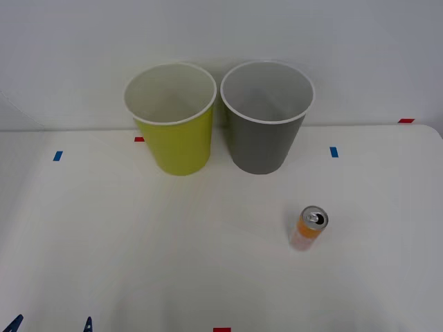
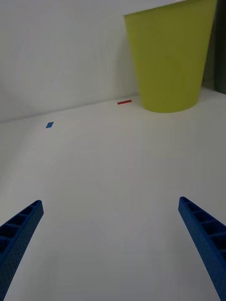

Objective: Put cans in the gray bin and PET bottles in the light green bin.

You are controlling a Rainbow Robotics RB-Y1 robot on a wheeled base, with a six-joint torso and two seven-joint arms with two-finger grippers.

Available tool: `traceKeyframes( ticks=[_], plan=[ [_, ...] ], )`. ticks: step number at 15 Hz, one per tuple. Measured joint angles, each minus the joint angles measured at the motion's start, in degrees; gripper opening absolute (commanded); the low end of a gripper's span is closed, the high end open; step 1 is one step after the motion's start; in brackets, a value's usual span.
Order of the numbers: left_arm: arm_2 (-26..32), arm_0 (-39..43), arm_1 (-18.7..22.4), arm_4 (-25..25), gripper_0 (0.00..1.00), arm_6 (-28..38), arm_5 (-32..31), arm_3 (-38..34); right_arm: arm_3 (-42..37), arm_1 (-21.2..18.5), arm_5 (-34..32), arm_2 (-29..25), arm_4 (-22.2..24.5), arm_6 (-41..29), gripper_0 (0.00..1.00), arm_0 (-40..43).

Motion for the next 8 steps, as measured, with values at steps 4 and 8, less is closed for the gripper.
traceKeyframes(
  ticks=[4, 8],
  plan=[
    [0.0, 0.0, 0.0, 0.0, 1.00, 0.0, 0.0, 0.0, 0.0, 0.0, 0.0, 0.0, 0.0, 0.0, 0.74, 0.0],
    [0.0, 0.0, 0.0, 0.0, 1.00, 0.0, 0.0, 0.0, 2.9, 0.4, 0.0, 0.8, -0.9, 0.3, 1.00, -1.7]
  ],
)
